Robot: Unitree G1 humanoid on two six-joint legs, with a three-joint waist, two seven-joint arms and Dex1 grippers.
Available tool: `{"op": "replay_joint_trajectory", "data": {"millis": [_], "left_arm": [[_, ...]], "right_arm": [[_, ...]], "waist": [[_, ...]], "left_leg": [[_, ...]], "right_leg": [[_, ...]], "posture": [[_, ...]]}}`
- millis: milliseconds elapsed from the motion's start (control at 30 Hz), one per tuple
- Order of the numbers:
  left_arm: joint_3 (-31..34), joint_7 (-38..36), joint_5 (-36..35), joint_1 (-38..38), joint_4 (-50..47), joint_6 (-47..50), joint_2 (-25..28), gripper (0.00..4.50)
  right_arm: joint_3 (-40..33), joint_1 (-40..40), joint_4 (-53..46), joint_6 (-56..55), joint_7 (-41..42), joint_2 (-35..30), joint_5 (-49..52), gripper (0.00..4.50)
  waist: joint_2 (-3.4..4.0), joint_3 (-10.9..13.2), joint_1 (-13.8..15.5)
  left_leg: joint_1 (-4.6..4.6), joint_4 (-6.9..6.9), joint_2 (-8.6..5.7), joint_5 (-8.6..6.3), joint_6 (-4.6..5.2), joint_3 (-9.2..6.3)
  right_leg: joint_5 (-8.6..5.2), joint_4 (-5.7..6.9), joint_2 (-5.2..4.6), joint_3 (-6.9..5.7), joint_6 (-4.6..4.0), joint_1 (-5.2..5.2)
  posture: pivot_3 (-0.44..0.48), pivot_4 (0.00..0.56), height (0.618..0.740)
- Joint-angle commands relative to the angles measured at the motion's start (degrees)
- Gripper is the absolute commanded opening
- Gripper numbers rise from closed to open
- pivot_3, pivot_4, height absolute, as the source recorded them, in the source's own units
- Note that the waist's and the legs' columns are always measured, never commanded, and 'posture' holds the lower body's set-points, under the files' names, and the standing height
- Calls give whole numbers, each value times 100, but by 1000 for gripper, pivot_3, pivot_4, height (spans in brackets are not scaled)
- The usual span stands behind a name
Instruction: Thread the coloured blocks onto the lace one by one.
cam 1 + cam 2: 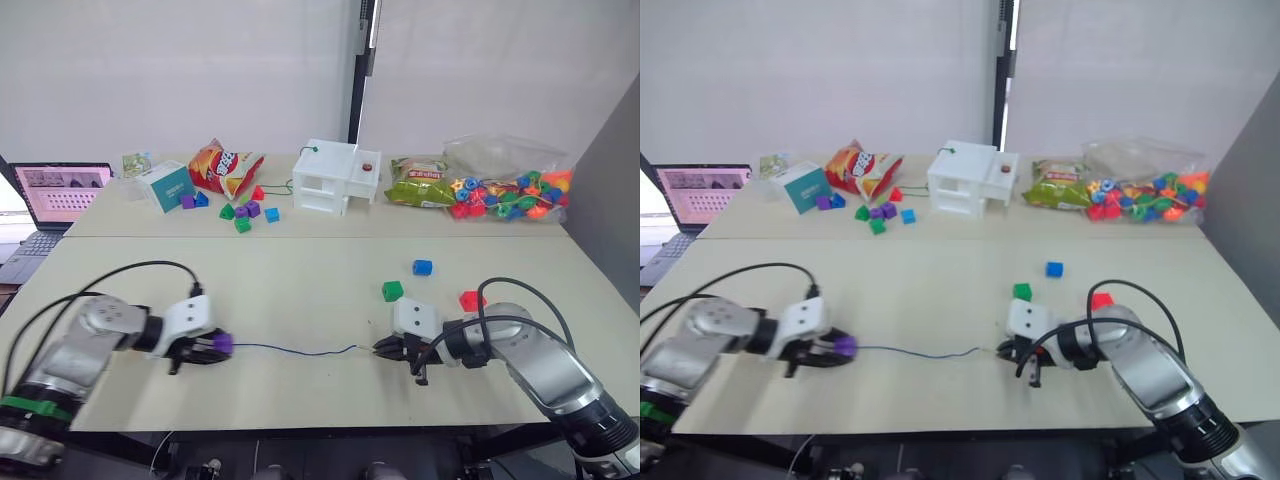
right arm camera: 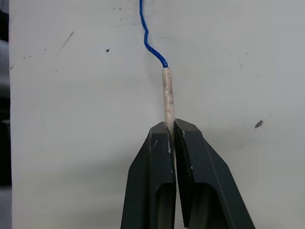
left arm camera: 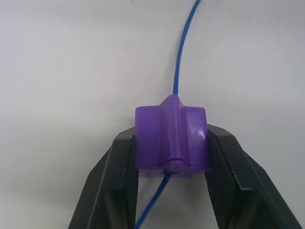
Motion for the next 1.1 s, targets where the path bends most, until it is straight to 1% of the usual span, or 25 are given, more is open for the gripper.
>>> {"op": "replay_joint_trajectory", "data": {"millis": [33,133,233,267,333,367,433,500,567,700,767,833,933,1000,1100], "left_arm": [[139,42,237,185,435,-17,233,1392],[180,79,391,236,639,-136,399,1392],[237,90,355,258,561,-75,420,1392],[282,130,285,217,461,-104,339,1392],[429,119,-76,58,194,321,153,1392],[470,-18,-253,23,55,579,149,2420],[517,-171,-389,-18,-122,877,179,3078],[558,-65,-363,-169,-209,952,142,3727],[607,-218,-737,-443,-587,1544,106,4400],[489,-298,-1372,-708,-1518,2388,-183,4400],[131,-85,-1578,-706,-2234,2648,-681,4400],[-205,97,-1540,-640,-2655,2668,-1103,4400],[-832,545,-1072,-719,-2665,2371,-1844,4400],[-1232,836,-681,-924,-2252,1944,-2425,4400],[-1527,886,-414,-1145,-1659,1561,-2902,4400]], "right_arm": [[-30,-107,-17,-172,46,-12,-32,0],[-9,-129,51,-217,56,1,-62,0],[7,-149,103,-254,61,8,-77,0],[18,-163,108,-248,57,24,-80,0],[35,-187,85,-221,38,60,-82,0],[41,-198,82,-211,36,68,-83,0],[44,-207,79,-203,42,74,-89,0],[49,-210,57,-178,41,79,-87,0],[90,-225,9,-101,16,98,-99,0],[191,-288,-20,22,-37,161,-128,0],[279,-347,-44,78,-55,208,-159,0],[335,-398,-70,125,-59,251,-167,0],[419,-500,-64,147,-37,301,-192,0],[480,-566,-77,120,23,333,-200,0],[582,-641,-84,58,109,326,-259,0]], "waist": [[12,4,21],[13,5,58],[13,5,54],[14,5,55],[14,5,61],[13,5,63],[7,8,73],[5,8,95],[-3,12,116],[-7,15,129],[-6,15,132],[-6,15,135],[-8,15,143],[-8,16,158],[-9,16,185]], "left_leg": [[0,-1,-1,0,0,0],[-5,2,-3,0,0,1],[-6,3,-3,0,0,2],[-7,2,-3,0,0,2],[-10,3,-3,0,0,2],[-13,5,-4,0,-1,3],[-31,15,-5,1,-1,2],[-67,27,-10,3,-3,2],[-86,32,-11,4,-5,5],[-97,41,-10,4,-5,4],[-95,40,-12,4,-4,6],[-95,41,-12,4,-4,6],[-97,42,-11,4,-5,6],[-97,44,-12,5,-6,6],[-97,55,-15,6,-6,6]], "right_leg": [[-1,3,0,0,-1,-1],[-1,4,-3,-2,-1,-4],[-1,4,-3,-2,-1,-4],[-1,6,-3,-2,-1,-6],[-1,10,-3,-2,-1,-10],[-1,13,-3,-2,-1,-13],[0,18,-3,-3,0,-27],[2,27,-5,-4,5,-62],[3,30,-4,-3,6,-79],[6,28,-4,-5,11,-79],[7,28,-4,-3,12,-77],[7,28,-5,-2,13,-76],[7,29,-1,0,12,-78],[8,29,2,0,12,-78],[8,29,4,0,12,-75]], "posture": [[0,150,740],[0,150,740],[0,150,740],[0,150,740],[0,150,740],[0,150,740],[0,150,740],[0,150,740],[0,150,740],[0,150,740],[0,150,740],[0,150,740],[0,150,740],[0,150,740],[0,150,740]]}}
